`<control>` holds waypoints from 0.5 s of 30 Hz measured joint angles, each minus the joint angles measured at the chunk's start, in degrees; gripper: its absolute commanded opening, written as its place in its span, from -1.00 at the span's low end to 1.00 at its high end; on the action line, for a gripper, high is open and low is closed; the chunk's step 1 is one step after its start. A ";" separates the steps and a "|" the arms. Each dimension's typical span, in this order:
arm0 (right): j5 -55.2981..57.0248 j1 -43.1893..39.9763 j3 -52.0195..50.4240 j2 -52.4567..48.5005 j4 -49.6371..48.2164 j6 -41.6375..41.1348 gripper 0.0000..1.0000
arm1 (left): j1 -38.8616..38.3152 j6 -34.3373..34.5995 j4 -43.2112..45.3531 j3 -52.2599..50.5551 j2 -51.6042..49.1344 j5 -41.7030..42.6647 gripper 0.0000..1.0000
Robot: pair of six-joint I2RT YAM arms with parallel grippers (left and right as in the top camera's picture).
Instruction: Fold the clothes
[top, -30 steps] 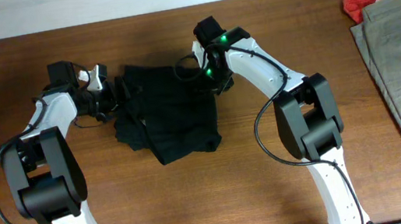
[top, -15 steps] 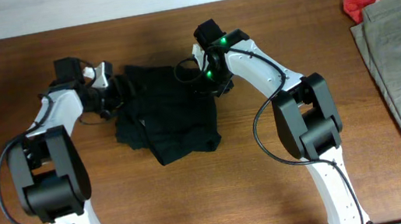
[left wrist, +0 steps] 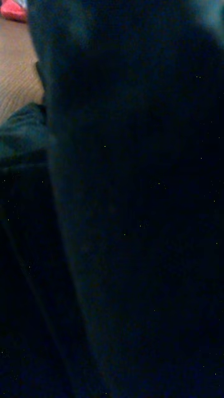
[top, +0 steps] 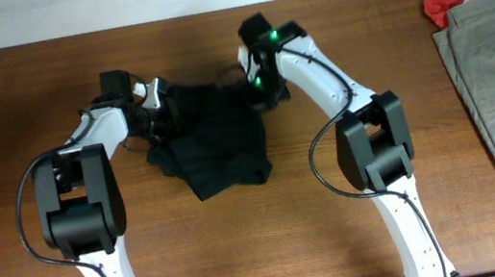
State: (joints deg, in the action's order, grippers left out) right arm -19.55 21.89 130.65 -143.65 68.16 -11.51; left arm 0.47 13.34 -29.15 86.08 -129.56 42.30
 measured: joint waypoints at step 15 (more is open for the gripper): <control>3.21 -4.85 21.29 -0.52 14.58 1.70 -0.92 | 42.60 9.66 -2.97 6.36 4.46 -8.26 -0.98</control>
State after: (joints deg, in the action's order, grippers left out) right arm -16.34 17.04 151.94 -144.18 82.74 -9.80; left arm 43.07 23.00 -32.12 92.44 -125.10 34.04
